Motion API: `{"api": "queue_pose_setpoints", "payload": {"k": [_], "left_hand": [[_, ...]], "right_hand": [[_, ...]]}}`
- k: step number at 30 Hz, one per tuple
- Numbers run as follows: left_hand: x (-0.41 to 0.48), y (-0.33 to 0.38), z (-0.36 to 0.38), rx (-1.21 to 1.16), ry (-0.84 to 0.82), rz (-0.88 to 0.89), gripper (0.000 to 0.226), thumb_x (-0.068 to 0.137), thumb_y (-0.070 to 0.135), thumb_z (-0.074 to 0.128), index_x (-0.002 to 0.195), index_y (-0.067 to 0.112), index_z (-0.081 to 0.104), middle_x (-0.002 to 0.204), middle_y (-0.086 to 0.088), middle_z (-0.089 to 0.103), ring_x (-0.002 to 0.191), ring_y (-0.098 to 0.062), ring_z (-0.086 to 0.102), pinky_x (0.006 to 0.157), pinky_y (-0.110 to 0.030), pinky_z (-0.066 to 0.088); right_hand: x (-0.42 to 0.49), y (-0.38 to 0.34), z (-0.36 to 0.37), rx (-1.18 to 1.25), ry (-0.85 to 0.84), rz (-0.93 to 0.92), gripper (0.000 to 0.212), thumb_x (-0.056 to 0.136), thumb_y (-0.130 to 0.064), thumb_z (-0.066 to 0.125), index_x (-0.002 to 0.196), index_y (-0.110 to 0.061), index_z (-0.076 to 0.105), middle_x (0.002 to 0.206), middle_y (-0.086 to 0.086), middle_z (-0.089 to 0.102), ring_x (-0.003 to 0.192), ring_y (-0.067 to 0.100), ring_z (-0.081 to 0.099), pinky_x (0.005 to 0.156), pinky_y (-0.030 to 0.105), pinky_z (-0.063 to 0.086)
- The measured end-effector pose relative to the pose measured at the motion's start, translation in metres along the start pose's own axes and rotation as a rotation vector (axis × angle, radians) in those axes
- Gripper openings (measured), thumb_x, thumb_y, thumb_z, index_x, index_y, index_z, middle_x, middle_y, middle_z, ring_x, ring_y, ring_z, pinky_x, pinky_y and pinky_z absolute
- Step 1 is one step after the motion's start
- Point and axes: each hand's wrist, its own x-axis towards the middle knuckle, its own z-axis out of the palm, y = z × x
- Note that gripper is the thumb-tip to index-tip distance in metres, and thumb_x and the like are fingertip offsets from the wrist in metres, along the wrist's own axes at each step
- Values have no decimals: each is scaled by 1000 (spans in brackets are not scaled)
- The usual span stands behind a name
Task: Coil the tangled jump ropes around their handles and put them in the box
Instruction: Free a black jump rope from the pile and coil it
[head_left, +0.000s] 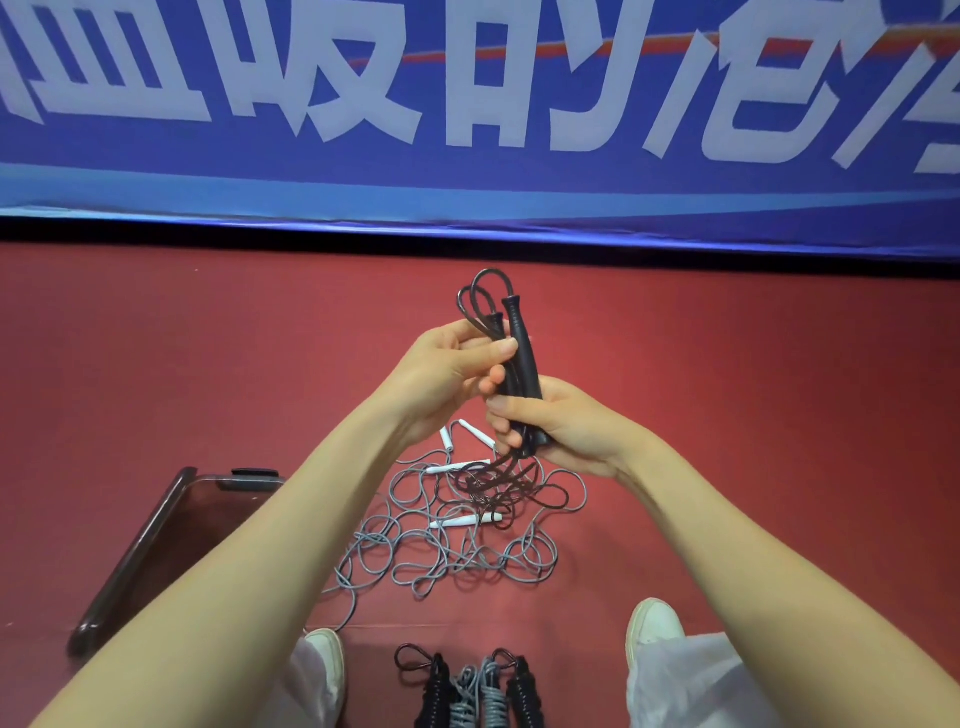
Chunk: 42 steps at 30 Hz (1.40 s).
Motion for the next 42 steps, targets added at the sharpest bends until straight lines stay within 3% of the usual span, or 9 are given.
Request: {"api": "queue_pose_setpoints", "payload": {"k": [7,11,14,18,23,29,32,37,42], "left_hand": [[-8,8,2,161,-112,4,34,96,3,49,127,-8,41,57,4,66,33,-1,32,70,-32,33],[-5,7,4,150,-20,32,33,96,1,50,124,-14,41,53,5,64,34,-1,31,47,-17,30],[1,7,-1,72,121,89,11,93,-2,55,100,3,48,89,-10,72,38,-2,36,40,-14,30],[5,5,-2,129,187,135,18,92,-1,59,91,13,47,95,-14,70,39,-4,38,41,-14,33],[6,9,-7,88,180,90,21,91,1,60,109,2,51,101,-15,71,40,-5,34,44,-14,34],[6,9,-8,14,184,57,9,93,7,59,99,7,52,86,-9,58,40,-3,34,42,-13,35],[7,10,-9,-22,202,43,8,94,7,59,99,6,53,90,-8,59,40,-2,35,42,-13,36],[7,11,-14,46,188,57,12,94,10,59,103,8,52,93,-6,64,42,-4,36,43,-14,34],[8,10,-17,242,116,101,14,94,13,59,107,8,56,101,-10,69,40,-6,26,40,-15,23]], "right_hand": [[-4,-4,2,110,-147,61,23,95,-3,44,97,-15,64,69,-2,54,59,11,42,65,25,42],[-1,-1,4,55,15,74,16,96,-6,48,99,-12,62,69,-1,55,61,11,47,66,24,43],[9,8,6,-306,330,-60,7,98,-12,50,100,-11,56,69,-3,58,64,11,52,65,24,46],[13,12,5,-766,454,-111,7,98,-27,50,96,-24,56,76,-9,60,69,11,54,72,35,45],[10,8,8,-624,334,-89,19,100,-25,49,116,-17,51,85,3,57,71,14,53,70,38,46],[11,7,15,-205,240,-55,26,102,-21,43,128,-24,42,84,7,44,64,14,55,51,24,46],[12,8,15,-149,236,-53,27,102,-18,43,129,-13,44,83,6,46,62,12,51,47,22,39],[11,9,18,-124,232,-21,13,101,-9,41,97,-6,53,83,8,52,66,13,49,50,20,42],[11,9,21,-196,247,-14,16,100,-6,41,86,-9,48,76,5,50,60,11,46,45,18,36]]}}
